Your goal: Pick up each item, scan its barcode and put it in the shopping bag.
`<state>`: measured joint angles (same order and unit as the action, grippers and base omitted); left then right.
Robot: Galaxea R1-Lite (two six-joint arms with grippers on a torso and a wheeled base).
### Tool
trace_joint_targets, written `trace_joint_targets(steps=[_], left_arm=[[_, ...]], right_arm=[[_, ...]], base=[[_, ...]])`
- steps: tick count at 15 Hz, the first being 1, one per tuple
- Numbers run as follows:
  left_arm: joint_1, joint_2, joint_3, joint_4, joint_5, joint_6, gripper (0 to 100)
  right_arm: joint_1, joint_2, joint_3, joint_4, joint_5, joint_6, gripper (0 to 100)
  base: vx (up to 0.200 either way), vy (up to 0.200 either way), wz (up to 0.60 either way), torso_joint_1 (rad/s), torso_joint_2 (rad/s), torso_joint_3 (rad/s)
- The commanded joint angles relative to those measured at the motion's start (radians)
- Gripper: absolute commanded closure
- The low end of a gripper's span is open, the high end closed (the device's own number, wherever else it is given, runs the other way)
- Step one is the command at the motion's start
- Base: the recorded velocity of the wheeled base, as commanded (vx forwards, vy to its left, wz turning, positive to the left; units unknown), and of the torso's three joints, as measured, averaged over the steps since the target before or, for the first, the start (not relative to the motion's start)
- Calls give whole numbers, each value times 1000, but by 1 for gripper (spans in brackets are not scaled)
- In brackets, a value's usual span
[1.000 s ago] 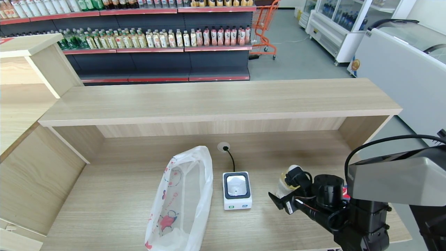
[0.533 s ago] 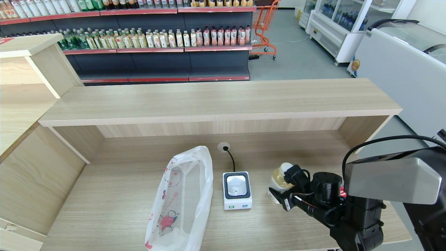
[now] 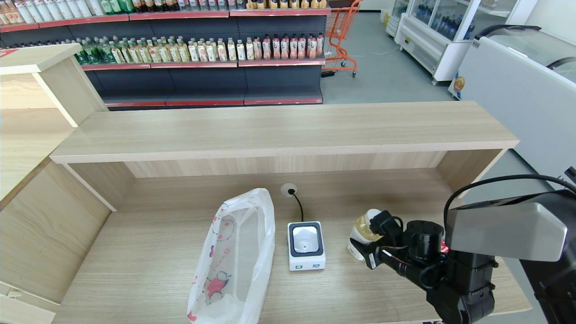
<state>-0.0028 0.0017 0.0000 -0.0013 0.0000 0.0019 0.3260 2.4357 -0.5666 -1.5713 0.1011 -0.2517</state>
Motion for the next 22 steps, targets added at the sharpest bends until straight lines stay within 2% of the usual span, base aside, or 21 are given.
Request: trace_joint_targets(steps=[1,3,4,9,11,14,16,22], left_arm=[[0,0,0,0,0,1,0],[0,0,0,0,0,1,0],[0,0,0,0,0,0,0],[0,0,0,0,2,1,0],[0,0,0,0,0,0,0],[0,0,0,0,2,1,0],[0,0,0,0,0,0,0],[0,0,0,0,0,0,0]], right_arm=[[-11,-63,16,0,0,71,100],[-45,-182,50,51,5,196,100],[-82,-307,59,189,42,247,100],[-131,-662,39,568,445,365,100],[-133,-808,42,731,652,381,100],[-114,-906,54,847,816,379,100],[-100,-955,68,895,861,379,100],[30,-985,149,907,865,353,100]], base=[[0,0,0,0,0,0],[0,0,0,0,0,0],[0,0,0,0,0,0],[0,0,0,0,0,0],[0,0,0,0,0,0],[0,0,0,0,0,0],[0,0,0,0,0,0],[0,0,0,0,0,0]])
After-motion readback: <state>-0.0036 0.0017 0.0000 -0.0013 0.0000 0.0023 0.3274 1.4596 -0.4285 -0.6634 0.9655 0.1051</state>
